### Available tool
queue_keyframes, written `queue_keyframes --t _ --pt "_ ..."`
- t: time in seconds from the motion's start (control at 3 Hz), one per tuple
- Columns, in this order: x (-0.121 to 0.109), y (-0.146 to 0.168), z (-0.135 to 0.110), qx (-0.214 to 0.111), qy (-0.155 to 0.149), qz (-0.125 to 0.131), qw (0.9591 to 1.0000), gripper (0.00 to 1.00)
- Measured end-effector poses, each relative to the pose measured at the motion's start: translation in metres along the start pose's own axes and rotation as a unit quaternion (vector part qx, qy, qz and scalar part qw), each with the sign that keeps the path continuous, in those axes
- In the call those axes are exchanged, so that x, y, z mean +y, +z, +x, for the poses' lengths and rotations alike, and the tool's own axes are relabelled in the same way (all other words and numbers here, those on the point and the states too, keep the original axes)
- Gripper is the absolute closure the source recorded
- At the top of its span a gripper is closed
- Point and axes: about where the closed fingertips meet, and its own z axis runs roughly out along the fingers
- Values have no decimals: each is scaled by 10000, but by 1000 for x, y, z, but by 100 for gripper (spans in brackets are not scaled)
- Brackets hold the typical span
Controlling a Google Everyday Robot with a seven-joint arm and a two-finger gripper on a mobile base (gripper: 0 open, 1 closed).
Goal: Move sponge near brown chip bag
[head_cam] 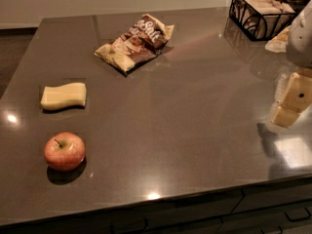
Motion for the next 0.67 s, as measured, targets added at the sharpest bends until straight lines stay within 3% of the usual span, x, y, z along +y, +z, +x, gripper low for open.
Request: queue_keyframes --t 0.67 --pt "-6 7 -12 -120 -37 -107 9999 0"
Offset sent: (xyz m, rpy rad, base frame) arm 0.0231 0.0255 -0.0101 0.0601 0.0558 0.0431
